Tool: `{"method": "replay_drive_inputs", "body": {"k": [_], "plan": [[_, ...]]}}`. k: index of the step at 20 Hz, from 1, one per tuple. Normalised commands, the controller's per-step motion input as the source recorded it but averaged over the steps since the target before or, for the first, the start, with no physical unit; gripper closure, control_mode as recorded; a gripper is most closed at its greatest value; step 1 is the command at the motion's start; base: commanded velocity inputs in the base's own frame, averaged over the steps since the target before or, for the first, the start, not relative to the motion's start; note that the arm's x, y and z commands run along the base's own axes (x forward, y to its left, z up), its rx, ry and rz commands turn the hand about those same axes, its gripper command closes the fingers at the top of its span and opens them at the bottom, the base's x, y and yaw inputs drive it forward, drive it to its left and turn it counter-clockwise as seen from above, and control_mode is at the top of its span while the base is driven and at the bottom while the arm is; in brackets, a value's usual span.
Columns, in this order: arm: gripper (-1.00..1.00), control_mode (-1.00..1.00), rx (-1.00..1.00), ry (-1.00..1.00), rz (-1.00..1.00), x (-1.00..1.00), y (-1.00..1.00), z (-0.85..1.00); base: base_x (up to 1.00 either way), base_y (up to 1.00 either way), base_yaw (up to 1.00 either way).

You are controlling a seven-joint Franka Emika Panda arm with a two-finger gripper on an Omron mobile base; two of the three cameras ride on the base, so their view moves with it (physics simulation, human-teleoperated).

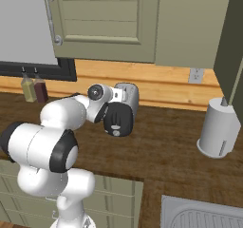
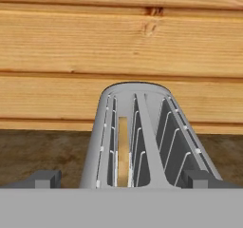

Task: Start the toaster. Once the lever pops up, take the bread to the plate on the dining counter.

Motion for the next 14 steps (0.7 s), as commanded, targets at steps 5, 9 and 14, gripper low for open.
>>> {"method": "replay_drive_inputs", "body": {"k": [5,9,14], "plan": [[-1.0,-1.0,0.0,0.0,0.0,0.0,0.0,0.0,0.0,0.0,0.0],[-1.0,-1.0,0.0,0.0,0.0,0.0,0.0,0.0,0.0,0.0,0.0],[-1.0,-1.0,0.0,0.0,0.0,0.0,0.0,0.0,0.0,0.0,0.0]]}}
